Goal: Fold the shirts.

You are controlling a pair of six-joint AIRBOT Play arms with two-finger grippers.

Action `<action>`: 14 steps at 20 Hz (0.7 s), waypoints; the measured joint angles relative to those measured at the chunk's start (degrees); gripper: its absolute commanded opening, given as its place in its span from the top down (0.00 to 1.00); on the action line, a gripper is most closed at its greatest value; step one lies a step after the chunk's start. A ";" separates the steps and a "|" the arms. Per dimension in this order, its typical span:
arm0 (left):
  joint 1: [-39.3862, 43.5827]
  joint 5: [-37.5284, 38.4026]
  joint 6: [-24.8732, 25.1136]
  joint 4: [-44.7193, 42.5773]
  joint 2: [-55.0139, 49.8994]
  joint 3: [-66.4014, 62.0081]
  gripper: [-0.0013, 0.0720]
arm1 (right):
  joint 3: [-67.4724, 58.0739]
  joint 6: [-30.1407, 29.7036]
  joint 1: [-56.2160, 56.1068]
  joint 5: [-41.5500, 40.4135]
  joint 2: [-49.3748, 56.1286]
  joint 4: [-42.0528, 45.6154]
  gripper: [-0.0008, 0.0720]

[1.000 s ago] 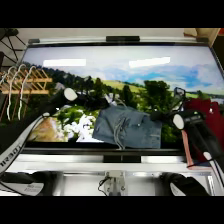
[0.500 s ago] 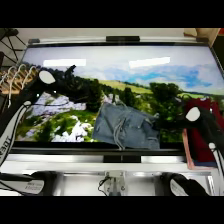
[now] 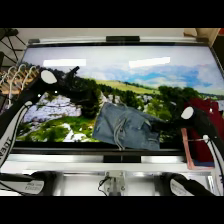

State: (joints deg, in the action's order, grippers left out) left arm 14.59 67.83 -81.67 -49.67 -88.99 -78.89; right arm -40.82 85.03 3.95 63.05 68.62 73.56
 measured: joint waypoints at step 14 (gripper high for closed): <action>0.33 0.37 0.00 0.04 0.02 -0.02 0.07 | 0.02 -0.81 0.33 2.93 9.09 -9.31 0.81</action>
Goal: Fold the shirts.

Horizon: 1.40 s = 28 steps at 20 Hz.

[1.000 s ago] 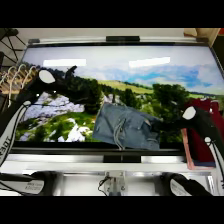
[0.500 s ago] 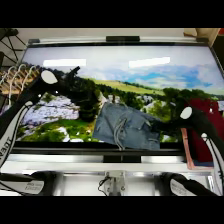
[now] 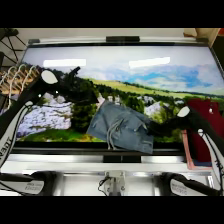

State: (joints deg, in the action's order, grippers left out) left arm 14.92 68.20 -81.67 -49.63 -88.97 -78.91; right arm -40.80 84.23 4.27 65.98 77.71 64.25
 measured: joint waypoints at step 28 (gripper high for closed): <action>-4.61 0.11 0.02 0.42 11.21 -13.09 0.07 | -39.74 11.72 28.22 0.83 -22.69 27.93 0.82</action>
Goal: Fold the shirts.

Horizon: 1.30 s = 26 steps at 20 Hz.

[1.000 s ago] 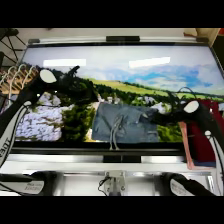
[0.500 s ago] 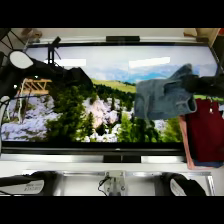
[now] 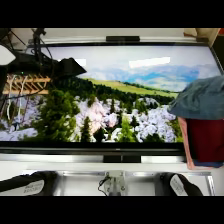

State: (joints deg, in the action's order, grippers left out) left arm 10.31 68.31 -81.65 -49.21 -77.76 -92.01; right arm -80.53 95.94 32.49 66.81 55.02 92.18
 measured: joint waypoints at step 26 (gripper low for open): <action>0.09 1.84 1.46 -0.07 0.44 0.00 0.20 | 20.33 -3.28 33.75 20.98 -6.78 -4.15 0.13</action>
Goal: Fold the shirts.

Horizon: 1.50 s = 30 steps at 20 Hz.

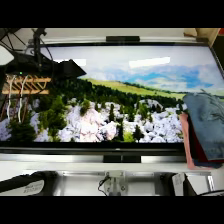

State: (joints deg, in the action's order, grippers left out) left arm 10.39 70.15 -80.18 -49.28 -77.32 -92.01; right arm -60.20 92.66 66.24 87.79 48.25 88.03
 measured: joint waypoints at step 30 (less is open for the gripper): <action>7.96 12.28 -9.68 -35.39 -3.13 2.05 0.00 | -18.82 6.14 -71.41 -7.23 23.39 -12.02 0.13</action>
State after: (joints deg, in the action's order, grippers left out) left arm 18.35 82.43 -89.86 -84.66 -80.44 -89.95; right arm -79.02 98.80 -5.17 80.55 71.64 76.01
